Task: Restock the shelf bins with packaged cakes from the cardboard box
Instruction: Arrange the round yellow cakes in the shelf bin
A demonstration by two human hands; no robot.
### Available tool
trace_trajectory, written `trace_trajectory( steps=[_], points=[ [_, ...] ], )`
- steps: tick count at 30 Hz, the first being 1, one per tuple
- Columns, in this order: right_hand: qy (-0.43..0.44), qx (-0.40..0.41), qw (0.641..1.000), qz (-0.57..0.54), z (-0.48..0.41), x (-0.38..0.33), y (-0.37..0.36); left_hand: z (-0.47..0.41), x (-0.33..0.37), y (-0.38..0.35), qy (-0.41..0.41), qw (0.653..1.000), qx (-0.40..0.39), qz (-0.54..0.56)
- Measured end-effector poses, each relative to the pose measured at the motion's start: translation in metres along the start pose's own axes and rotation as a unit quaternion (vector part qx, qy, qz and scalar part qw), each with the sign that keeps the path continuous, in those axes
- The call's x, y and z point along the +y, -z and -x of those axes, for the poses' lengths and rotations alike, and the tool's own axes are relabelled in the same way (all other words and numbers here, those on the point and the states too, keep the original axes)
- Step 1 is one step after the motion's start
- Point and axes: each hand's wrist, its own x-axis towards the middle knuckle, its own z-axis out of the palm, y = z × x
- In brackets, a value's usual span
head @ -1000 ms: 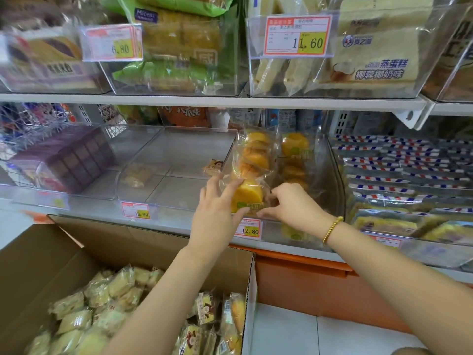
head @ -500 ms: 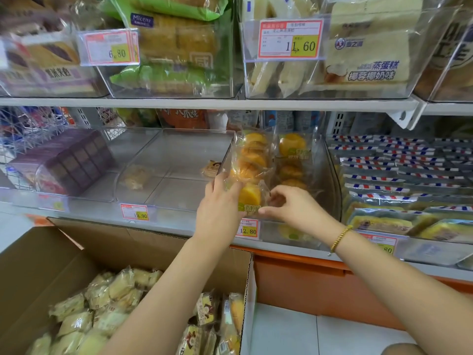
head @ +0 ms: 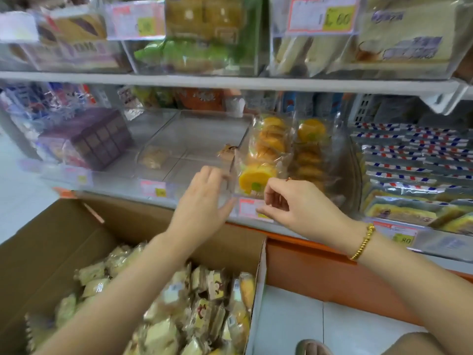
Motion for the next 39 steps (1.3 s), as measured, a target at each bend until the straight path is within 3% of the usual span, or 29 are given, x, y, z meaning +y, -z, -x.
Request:
trace_trajectory(
  steps=[6,11,17,20,23,28,31,39],
  points=[
    [0.096,-0.194,0.976,0.020,-0.018,-0.036,-0.069,0.082,-0.096,0.021,0.163,0.974,-0.151,-0.038],
    [0.088,-0.321,0.942,0.041,-0.055,-0.060,-0.147,0.142,-0.168,0.012,0.312,0.905,-0.288,-0.027],
    [0.016,-0.535,0.838,0.109,-0.073,-0.067,-0.235,0.203,-0.228,-0.005,0.362,0.847,-0.382,-0.080],
    [0.014,-0.616,0.770,0.166,-0.065,-0.058,-0.278,0.228,-0.239,-0.018,0.357,0.766,-0.520,-0.124],
    [-0.016,-0.642,0.740,0.200,-0.048,-0.041,-0.301,0.239,-0.239,-0.023,0.376,0.696,-0.597,-0.132],
    [-0.044,-0.688,0.683,0.241,-0.006,-0.016,-0.318,0.234,-0.231,-0.027,0.382,0.654,-0.644,-0.108],
    [-0.030,-0.680,0.677,0.280,0.004,-0.016,-0.327,0.222,-0.227,-0.033,0.384,0.626,-0.675,-0.074],
    [-0.132,-0.645,0.707,0.260,0.010,-0.020,-0.339,0.169,-0.210,-0.095,0.352,0.647,-0.676,-0.003]
  ],
)
